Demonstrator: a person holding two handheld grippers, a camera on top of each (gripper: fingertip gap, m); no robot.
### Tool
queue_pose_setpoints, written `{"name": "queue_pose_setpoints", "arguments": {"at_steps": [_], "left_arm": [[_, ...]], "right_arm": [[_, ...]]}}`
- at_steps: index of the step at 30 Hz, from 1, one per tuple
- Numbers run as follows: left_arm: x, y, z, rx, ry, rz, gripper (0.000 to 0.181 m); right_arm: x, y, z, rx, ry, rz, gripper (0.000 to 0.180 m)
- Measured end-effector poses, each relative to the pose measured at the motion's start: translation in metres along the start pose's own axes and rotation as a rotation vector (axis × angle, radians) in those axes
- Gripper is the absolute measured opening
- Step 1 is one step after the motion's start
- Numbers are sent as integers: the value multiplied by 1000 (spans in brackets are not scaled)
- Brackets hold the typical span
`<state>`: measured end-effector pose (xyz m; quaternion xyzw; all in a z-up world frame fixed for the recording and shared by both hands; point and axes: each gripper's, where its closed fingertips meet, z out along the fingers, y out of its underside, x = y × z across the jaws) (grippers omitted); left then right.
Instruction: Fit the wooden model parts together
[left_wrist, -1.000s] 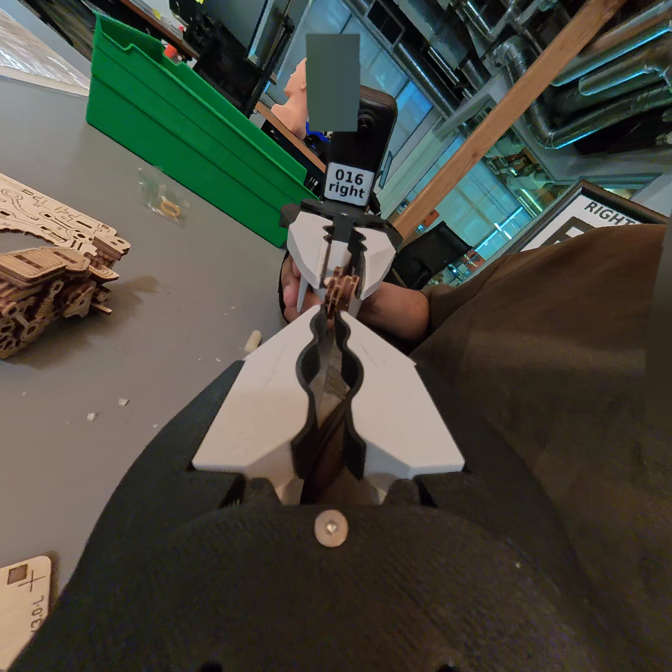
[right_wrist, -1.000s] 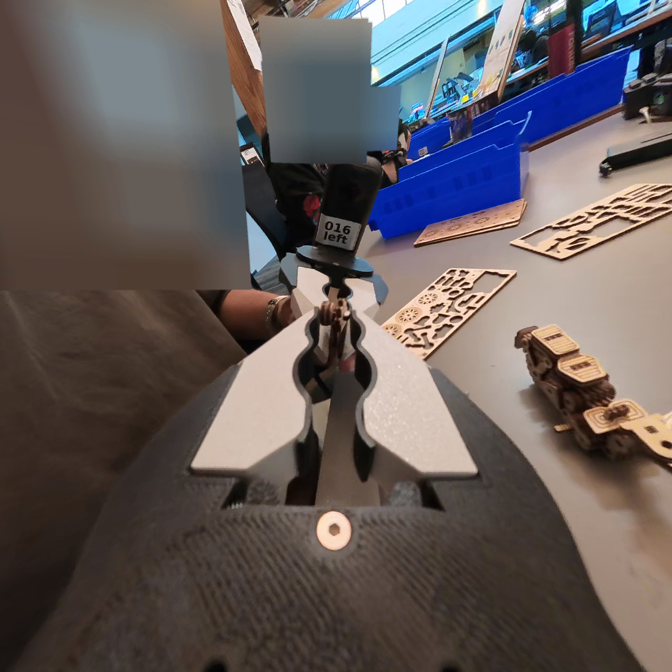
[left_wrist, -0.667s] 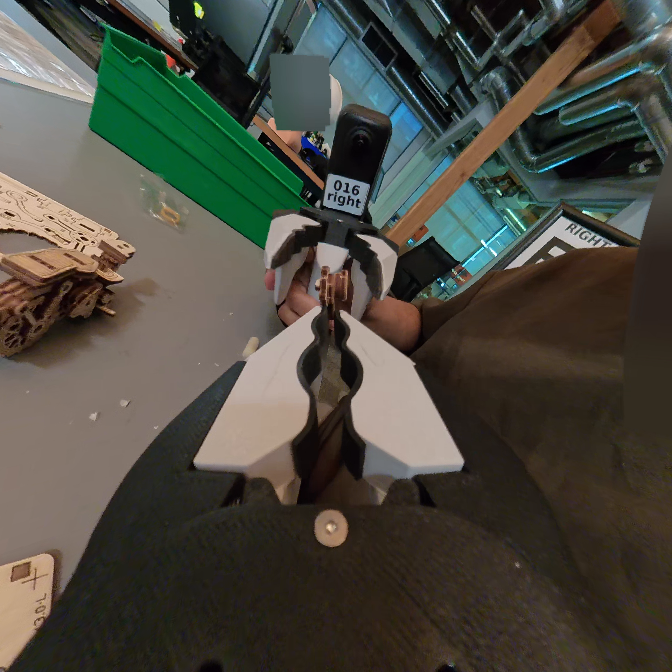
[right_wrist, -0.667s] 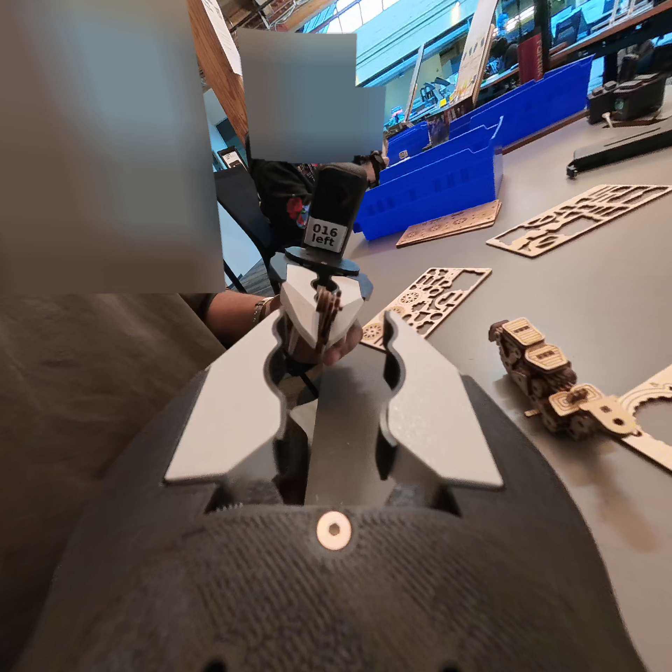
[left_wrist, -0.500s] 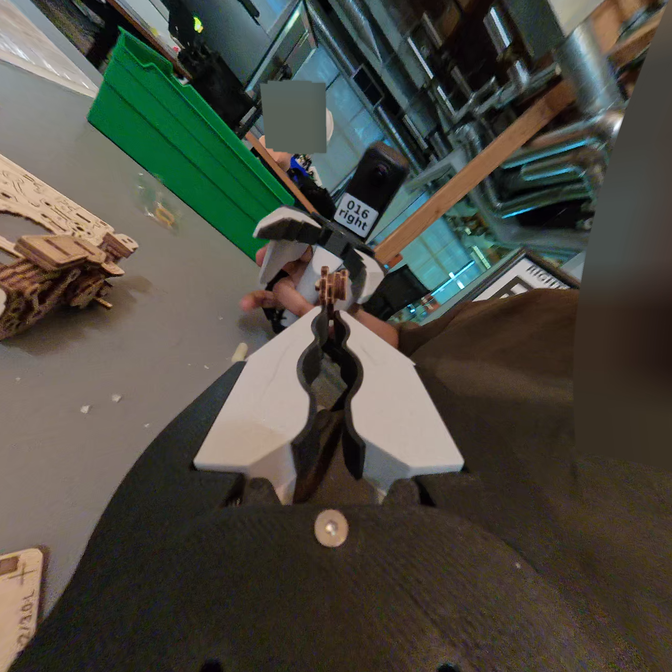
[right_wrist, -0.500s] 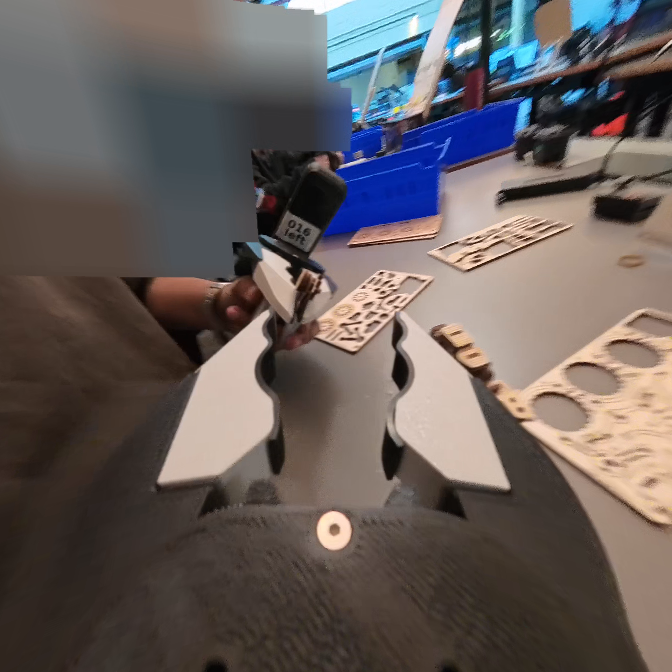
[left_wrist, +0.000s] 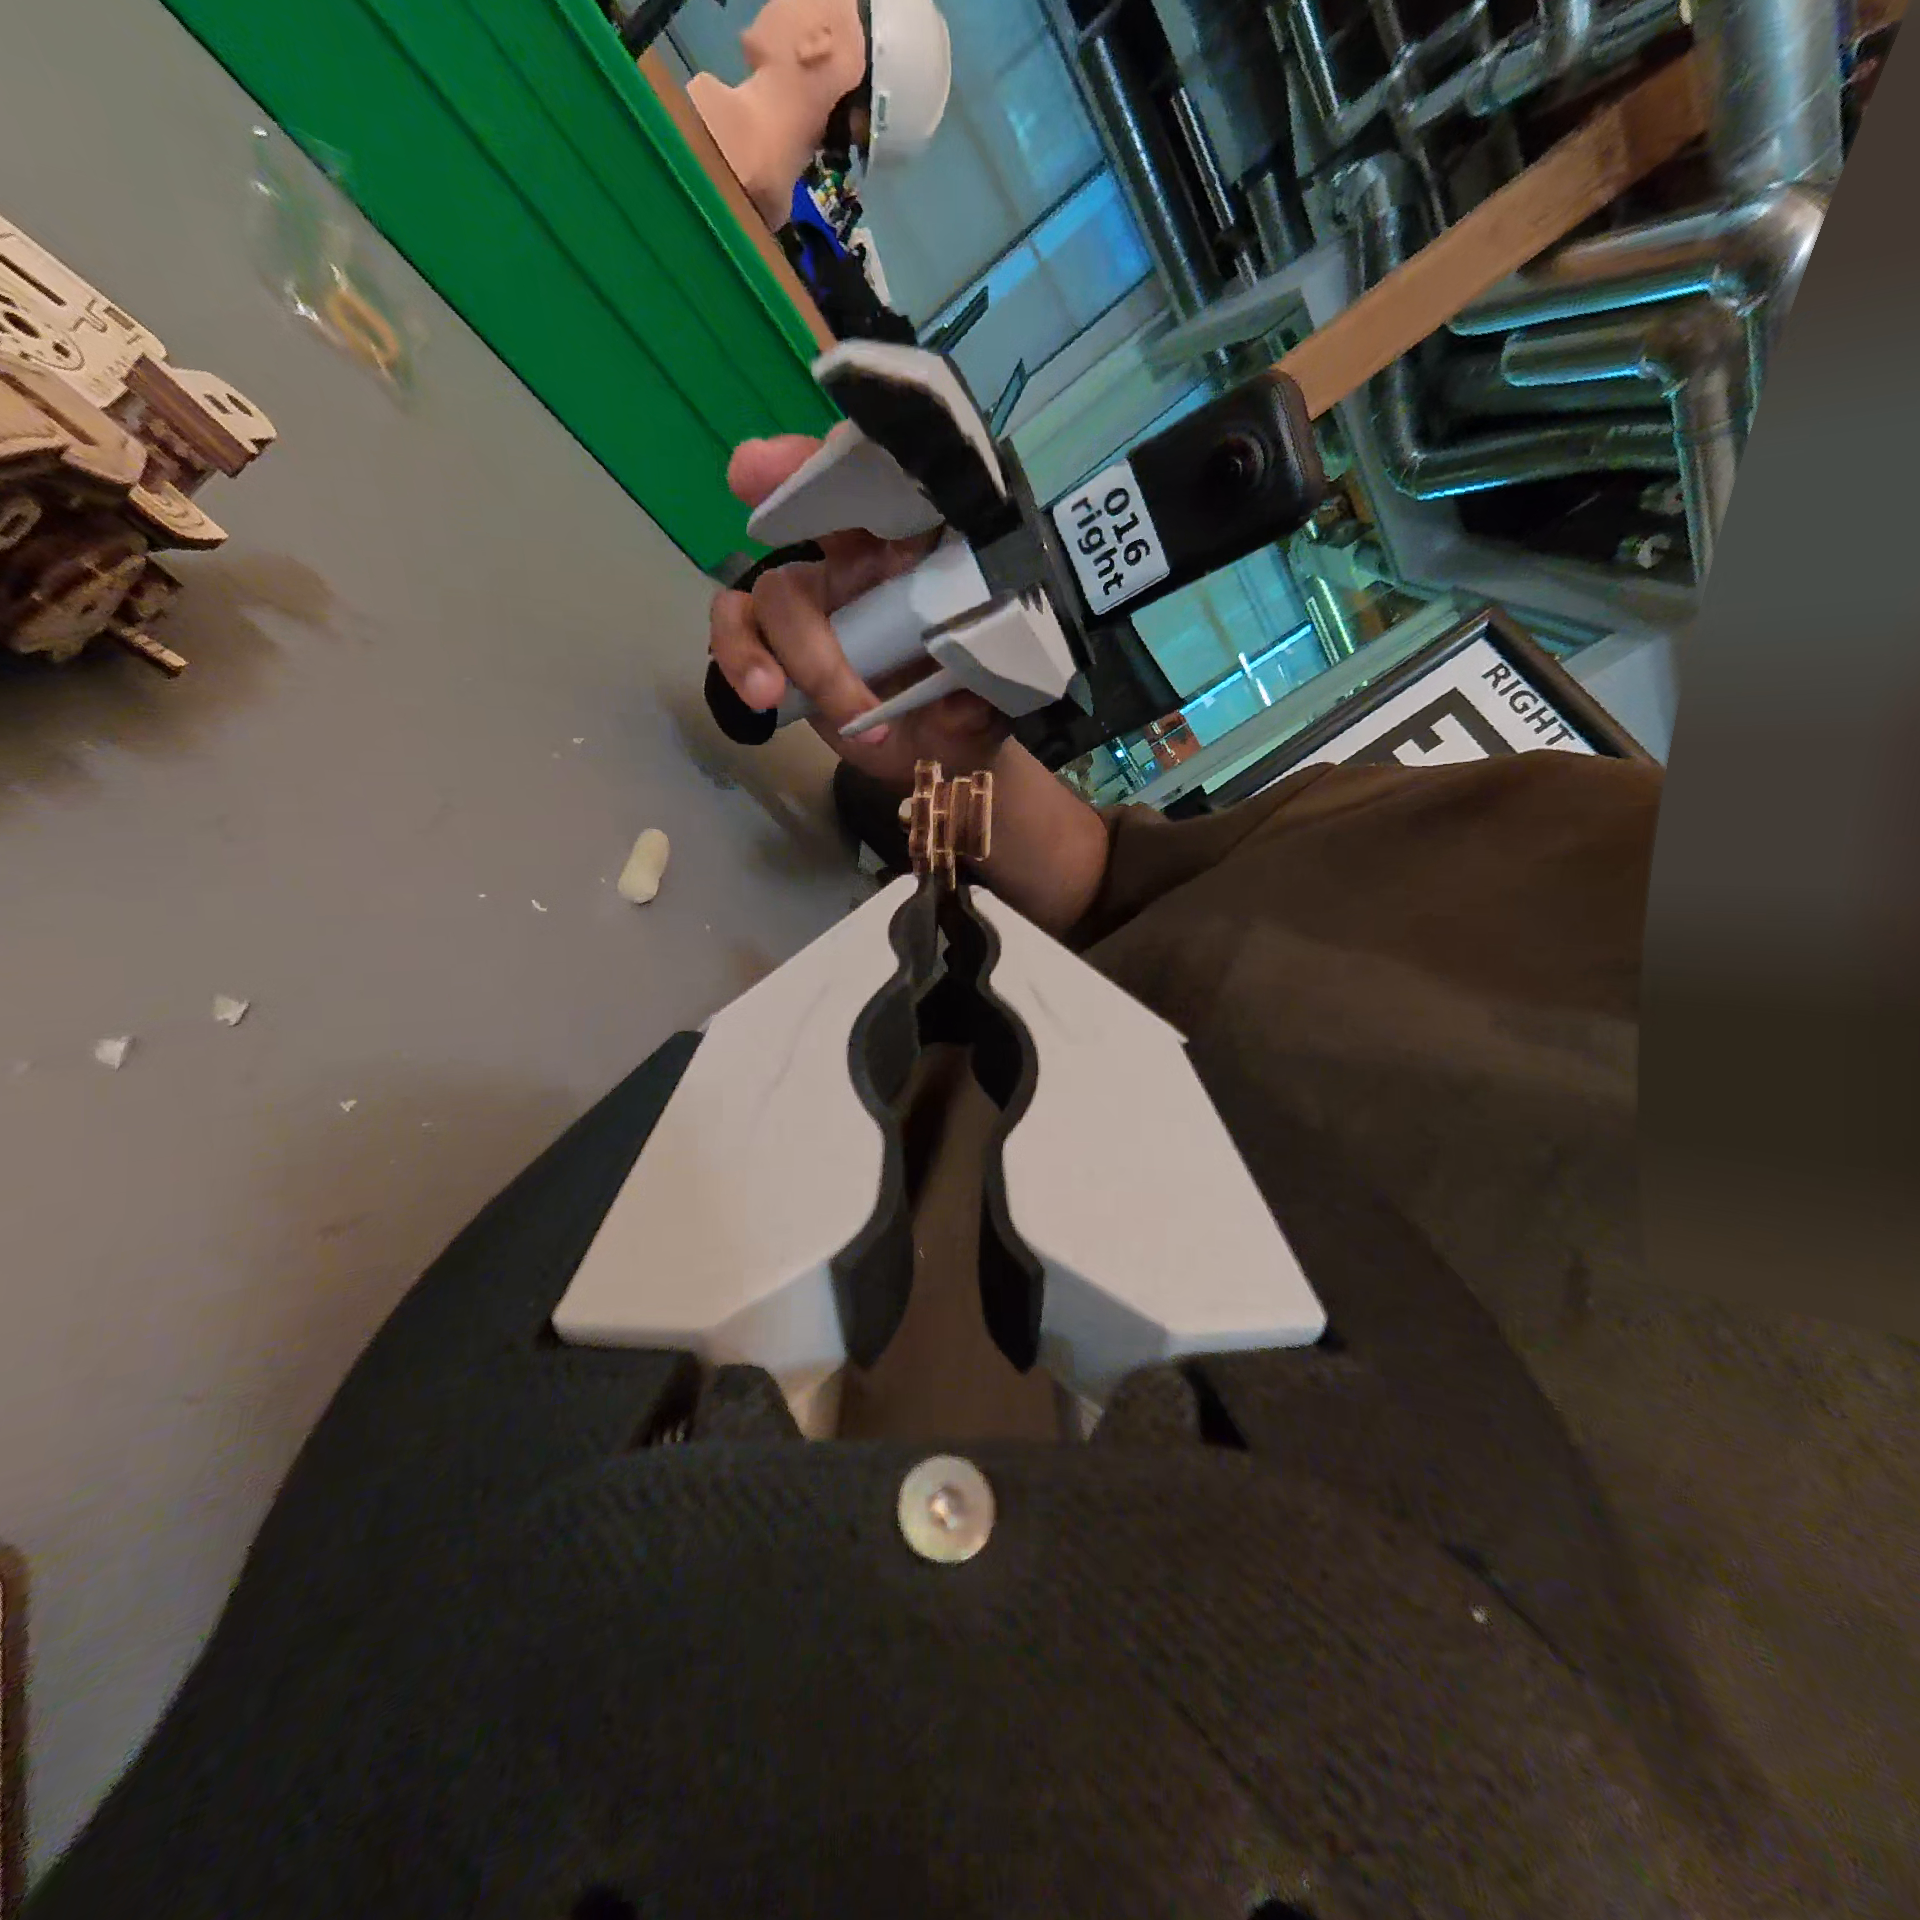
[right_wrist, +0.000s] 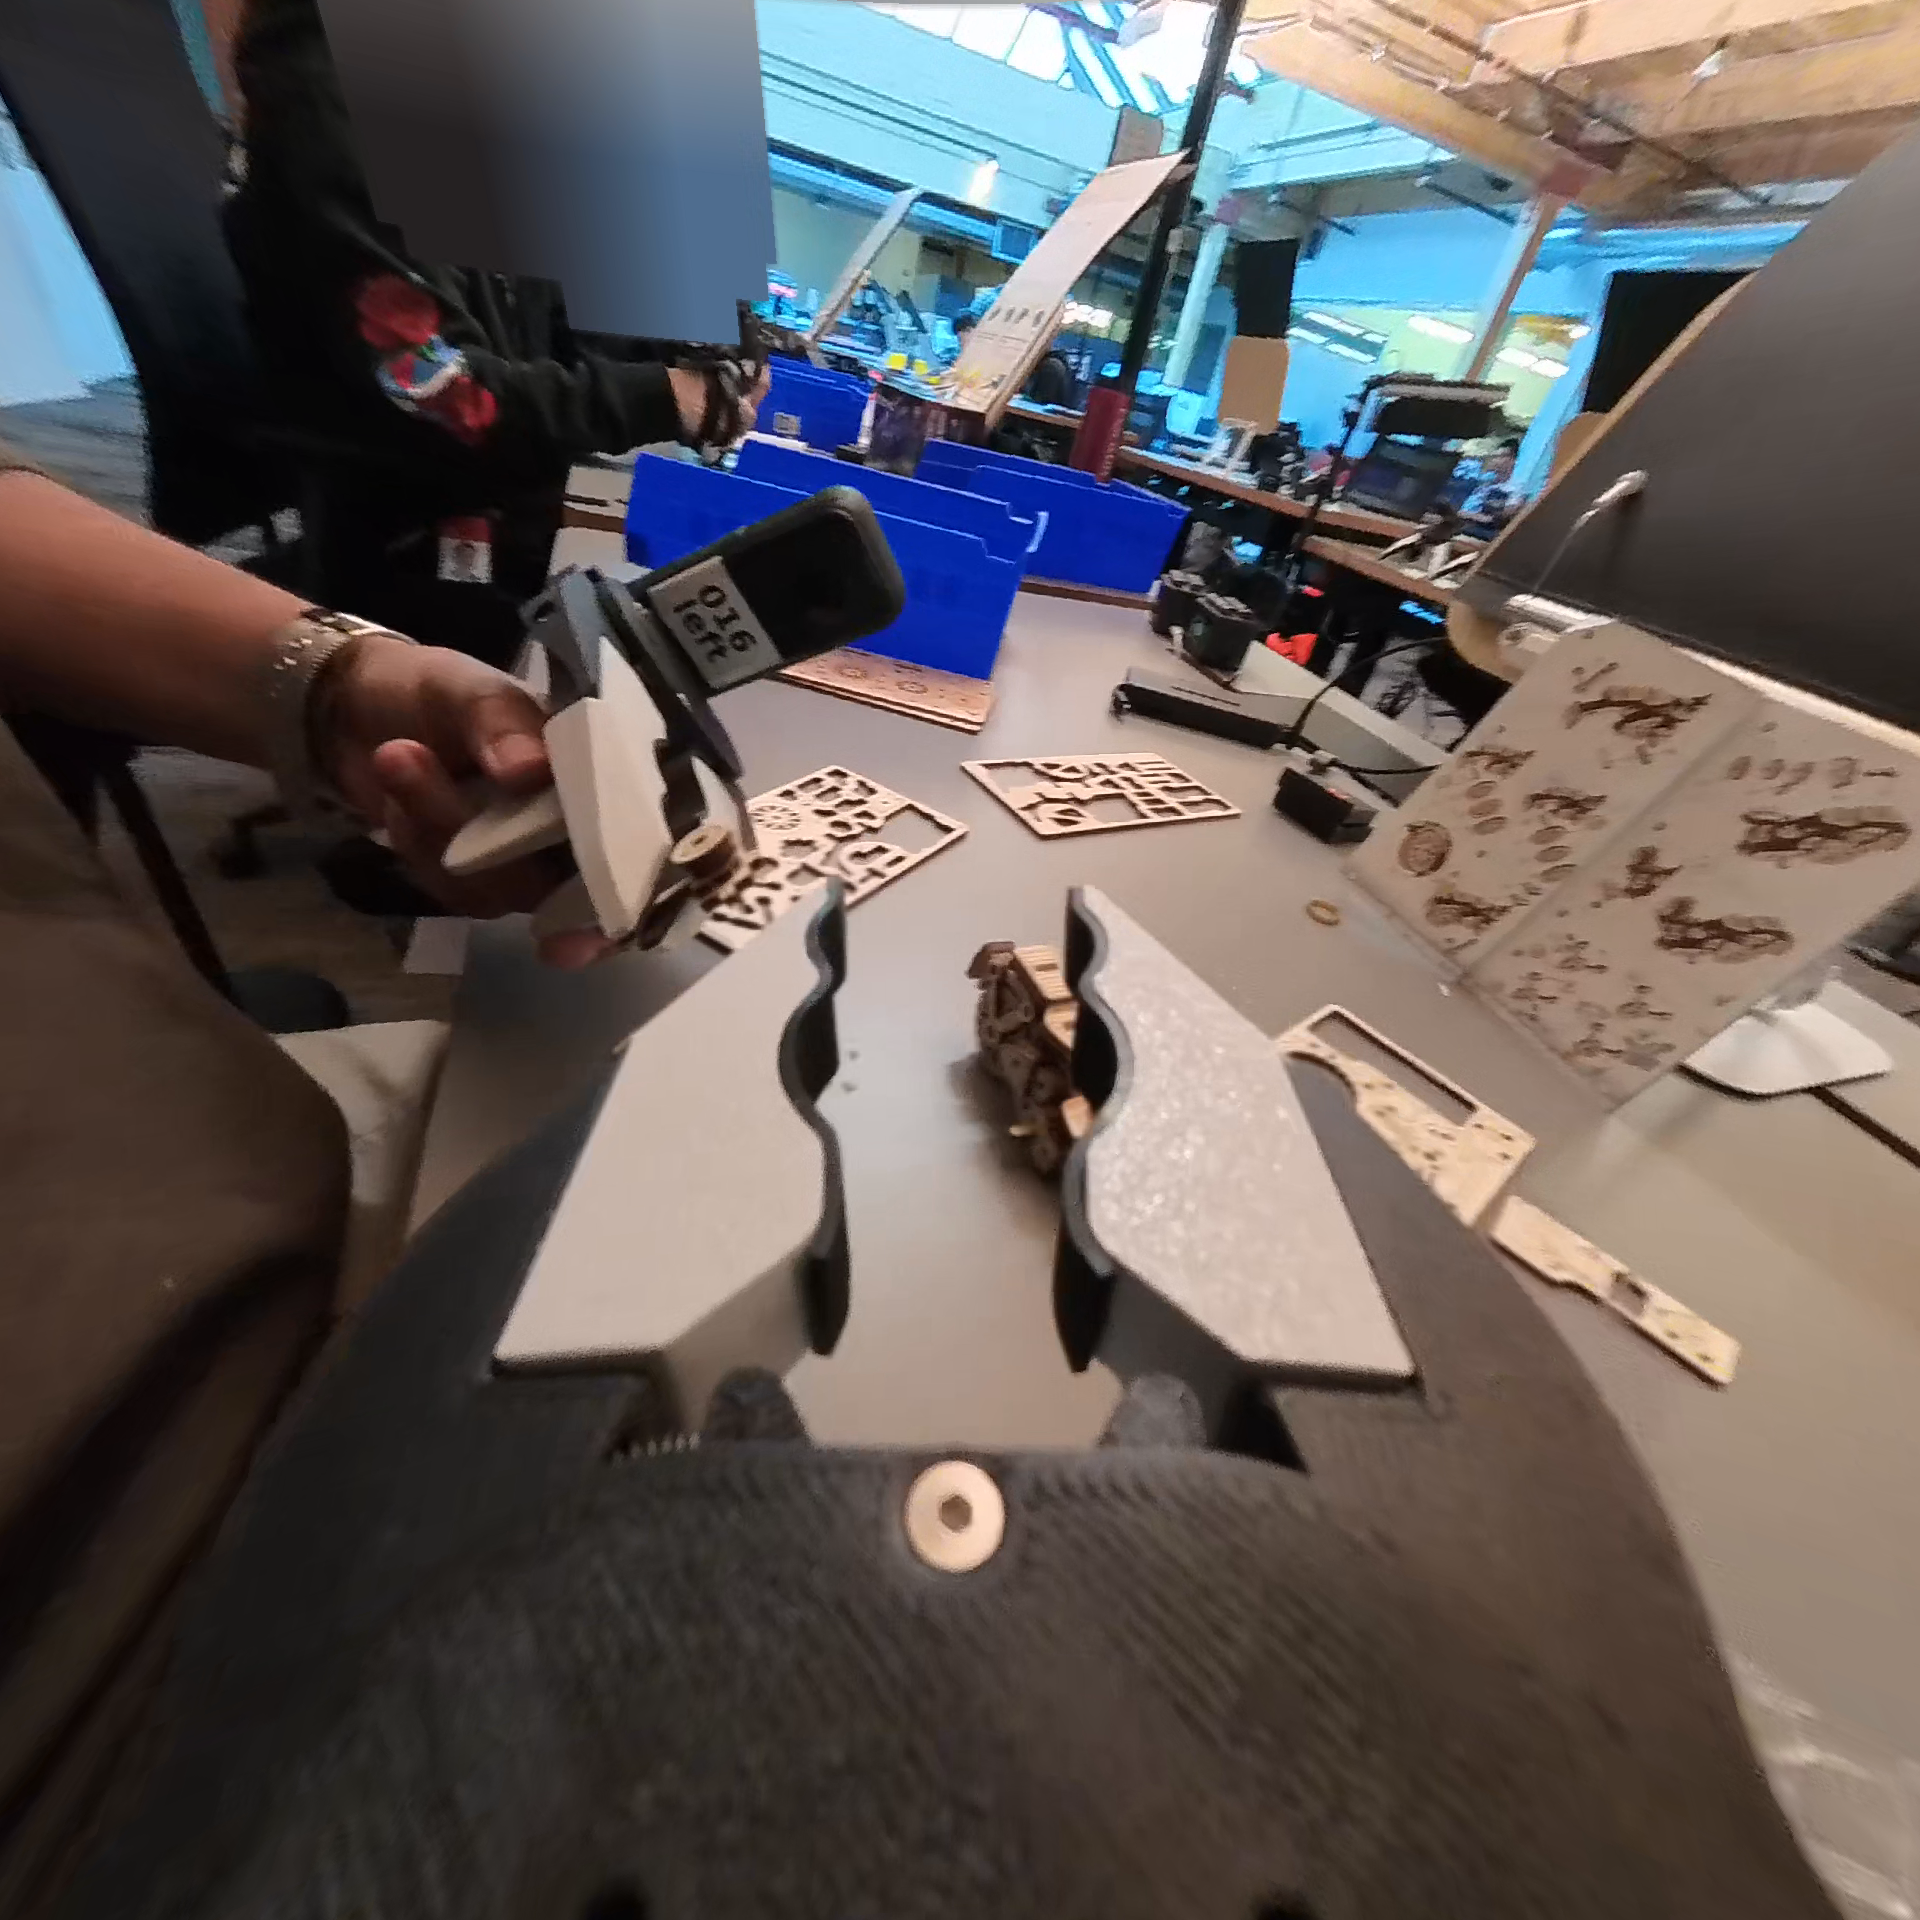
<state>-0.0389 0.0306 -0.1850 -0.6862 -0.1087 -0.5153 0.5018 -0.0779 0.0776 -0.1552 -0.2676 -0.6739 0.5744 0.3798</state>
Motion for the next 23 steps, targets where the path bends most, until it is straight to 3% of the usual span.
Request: {"name": "queue_pose_setpoints", "arguments": {"at_steps": [8,23], "left_arm": [[4,-2,0,13,48,-40,0],[5,-6,-2,38,92,-95,0]], "right_arm": [[-12,2,-1,18,-108,80,0],[-18,11,1,-5,-190,149,0]]}}
